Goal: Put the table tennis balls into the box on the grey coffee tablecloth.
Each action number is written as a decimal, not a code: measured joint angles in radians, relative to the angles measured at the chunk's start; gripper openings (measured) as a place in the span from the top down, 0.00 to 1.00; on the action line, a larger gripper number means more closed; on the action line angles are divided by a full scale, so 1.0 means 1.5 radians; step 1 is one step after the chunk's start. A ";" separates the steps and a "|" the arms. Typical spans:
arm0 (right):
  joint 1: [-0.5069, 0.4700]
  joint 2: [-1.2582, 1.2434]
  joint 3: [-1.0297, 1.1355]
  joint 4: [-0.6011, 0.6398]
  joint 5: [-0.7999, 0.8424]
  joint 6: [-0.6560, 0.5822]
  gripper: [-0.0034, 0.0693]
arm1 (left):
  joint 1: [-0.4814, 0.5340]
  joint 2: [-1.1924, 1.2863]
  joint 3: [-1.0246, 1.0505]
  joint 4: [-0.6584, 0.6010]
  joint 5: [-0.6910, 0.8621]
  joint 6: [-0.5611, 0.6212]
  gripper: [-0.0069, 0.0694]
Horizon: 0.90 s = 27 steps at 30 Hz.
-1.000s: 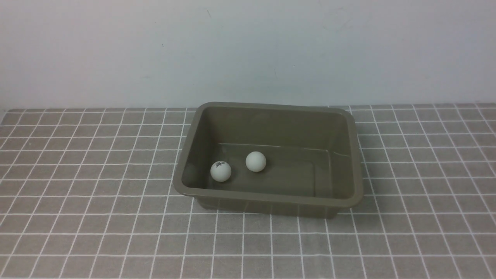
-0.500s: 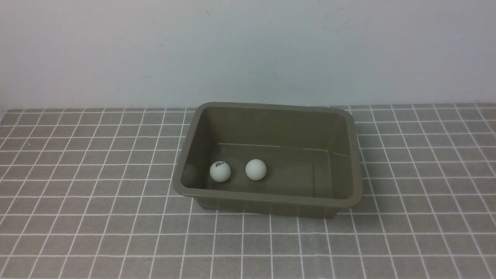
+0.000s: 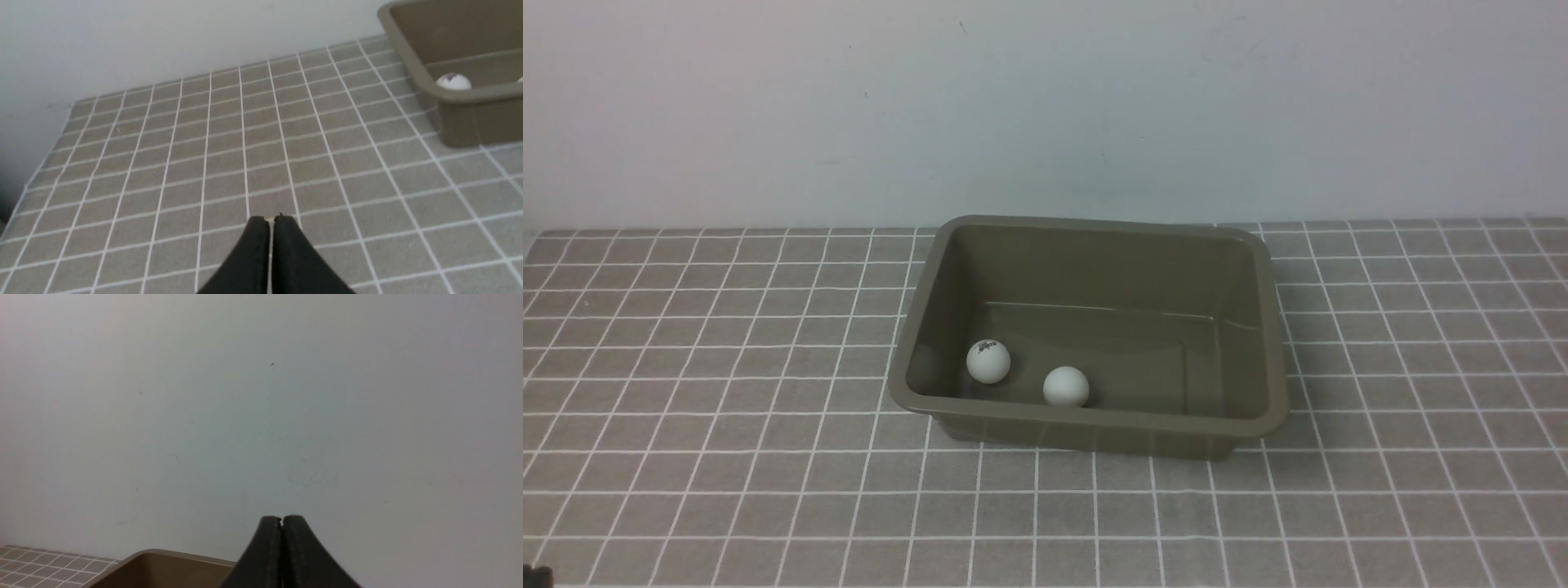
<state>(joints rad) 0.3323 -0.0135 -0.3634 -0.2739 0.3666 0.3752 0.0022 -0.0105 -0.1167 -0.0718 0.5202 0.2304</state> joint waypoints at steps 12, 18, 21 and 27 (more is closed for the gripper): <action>0.000 0.000 0.000 0.000 0.002 0.001 0.97 | -0.068 0.000 0.093 0.009 -0.090 -0.043 0.92; 0.000 0.000 0.000 0.000 0.002 0.001 0.97 | -0.069 0.000 0.094 0.009 -0.094 -0.043 0.92; 0.000 0.000 0.000 -0.001 0.002 0.001 0.97 | -0.069 0.000 0.094 0.010 -0.094 -0.043 0.92; 0.000 0.000 0.000 -0.001 0.002 0.001 0.97 | -0.069 0.000 0.094 0.010 -0.095 -0.043 0.92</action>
<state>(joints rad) 0.3323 -0.0135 -0.3634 -0.2747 0.3699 0.3772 -0.1007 -0.0110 0.0248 -0.0569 0.3783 0.1655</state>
